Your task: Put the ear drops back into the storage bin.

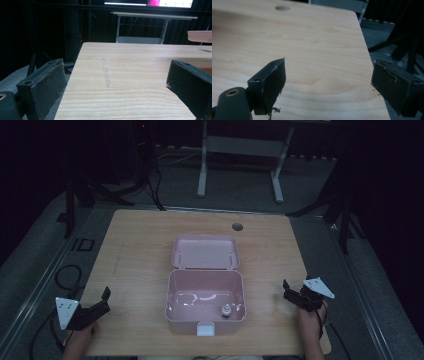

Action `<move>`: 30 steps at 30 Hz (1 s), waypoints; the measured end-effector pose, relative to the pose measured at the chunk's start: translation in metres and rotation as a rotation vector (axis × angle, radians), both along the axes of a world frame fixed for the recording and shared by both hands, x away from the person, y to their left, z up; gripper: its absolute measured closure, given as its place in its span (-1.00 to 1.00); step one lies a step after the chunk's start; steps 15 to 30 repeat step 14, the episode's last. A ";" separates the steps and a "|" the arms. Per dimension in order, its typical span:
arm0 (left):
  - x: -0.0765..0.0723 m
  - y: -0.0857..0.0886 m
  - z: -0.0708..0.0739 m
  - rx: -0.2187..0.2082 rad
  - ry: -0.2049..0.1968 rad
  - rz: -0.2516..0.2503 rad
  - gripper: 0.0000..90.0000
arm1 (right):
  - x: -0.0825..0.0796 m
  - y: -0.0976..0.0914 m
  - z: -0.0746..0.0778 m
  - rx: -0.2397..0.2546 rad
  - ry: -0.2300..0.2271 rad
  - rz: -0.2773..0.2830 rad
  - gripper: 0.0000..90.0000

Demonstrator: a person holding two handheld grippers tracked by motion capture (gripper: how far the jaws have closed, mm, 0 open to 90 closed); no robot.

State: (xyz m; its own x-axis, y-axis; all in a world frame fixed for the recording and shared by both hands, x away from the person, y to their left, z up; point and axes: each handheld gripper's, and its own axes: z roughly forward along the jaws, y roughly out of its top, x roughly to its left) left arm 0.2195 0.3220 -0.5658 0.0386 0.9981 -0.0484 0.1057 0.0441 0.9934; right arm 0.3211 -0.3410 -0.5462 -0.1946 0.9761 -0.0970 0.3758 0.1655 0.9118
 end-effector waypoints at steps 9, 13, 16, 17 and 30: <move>0.000 0.000 0.000 -0.003 0.002 -0.003 -0.95 | -0.004 0.000 -0.001 0.006 -0.053 0.034 -0.74; 0.000 0.000 0.000 -0.002 0.002 -0.004 -0.95 | -0.003 0.000 -0.002 0.001 -0.037 0.040 -0.74; 0.000 0.000 0.000 -0.002 0.001 -0.004 -0.95 | -0.003 0.001 -0.002 -0.003 -0.031 0.041 -0.74; 0.000 0.000 0.000 -0.002 0.001 -0.004 -0.95 | -0.003 0.001 -0.002 -0.003 -0.031 0.041 -0.74; 0.000 0.000 0.000 -0.002 0.001 -0.004 -0.95 | -0.003 0.001 -0.002 -0.003 -0.031 0.041 -0.74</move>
